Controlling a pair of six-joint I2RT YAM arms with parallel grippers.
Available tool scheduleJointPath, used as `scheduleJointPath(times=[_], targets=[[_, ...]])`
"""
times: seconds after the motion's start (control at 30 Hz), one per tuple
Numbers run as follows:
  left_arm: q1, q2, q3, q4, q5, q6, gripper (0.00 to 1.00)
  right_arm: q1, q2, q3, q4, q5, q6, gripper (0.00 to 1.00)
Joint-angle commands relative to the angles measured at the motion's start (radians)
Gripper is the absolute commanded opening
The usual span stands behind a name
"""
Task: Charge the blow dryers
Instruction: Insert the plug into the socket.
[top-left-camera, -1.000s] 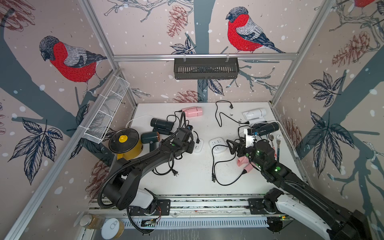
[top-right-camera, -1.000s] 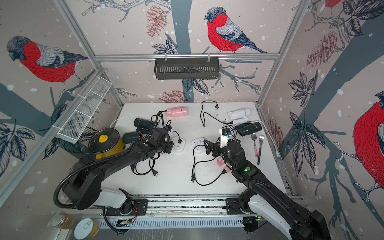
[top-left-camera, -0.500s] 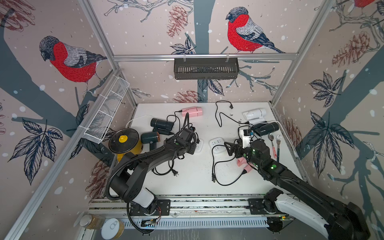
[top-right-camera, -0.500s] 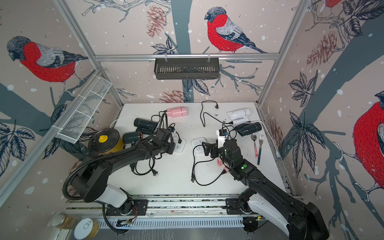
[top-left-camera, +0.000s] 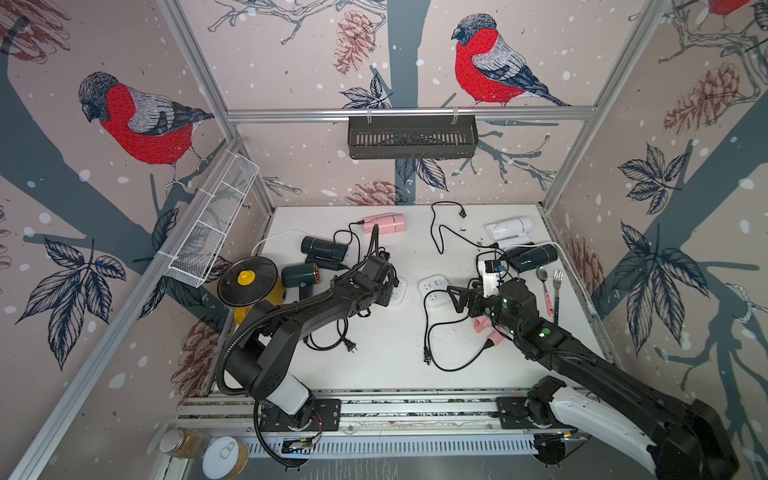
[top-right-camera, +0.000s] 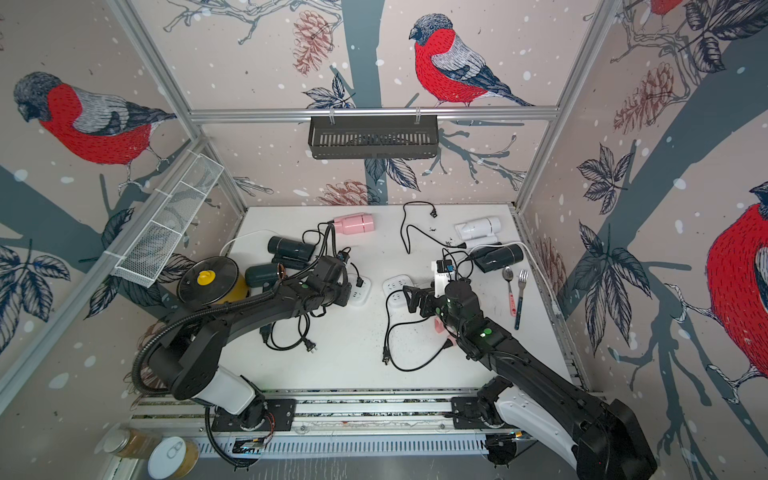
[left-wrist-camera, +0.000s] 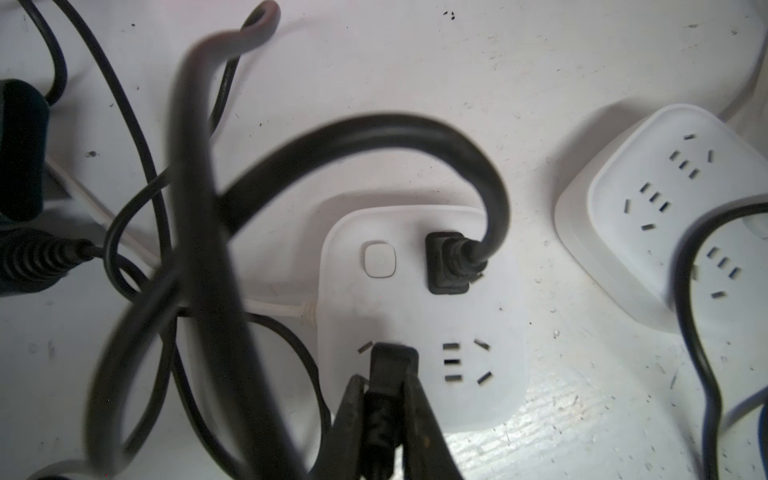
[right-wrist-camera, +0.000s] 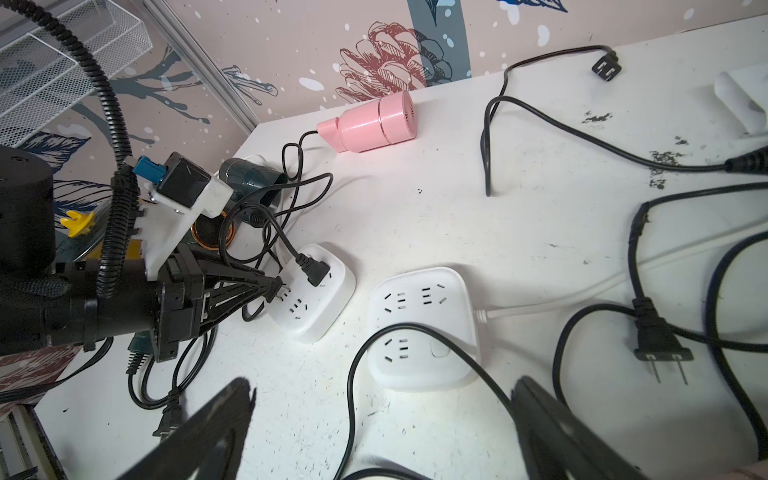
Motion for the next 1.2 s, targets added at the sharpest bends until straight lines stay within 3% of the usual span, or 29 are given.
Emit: scheduleJointPath(times=[0.0,0.27,0.47,0.8,1.17], targets=[[-0.001,0.013,0.020,-0.060,-0.027,0.002,0.13,0.003,0.005,0.003,0.018,-0.002,0.010,0.98],[-0.011,0.049,0.058,-0.114,-0.064,-0.010,0.13,0.006,0.006,-0.005,0.022,-0.001,0.015,0.98],[-0.062,0.111,0.108,-0.169,-0.183,-0.002,0.13,0.009,-0.010,-0.026,0.026,0.009,0.018,0.98],[-0.072,0.214,0.214,-0.263,-0.128,-0.012,0.14,0.011,-0.009,-0.048,0.038,0.006,0.025,0.97],[-0.051,0.228,0.212,-0.253,-0.108,-0.031,0.14,0.019,0.023,-0.039,0.056,0.010,0.029,0.97]])
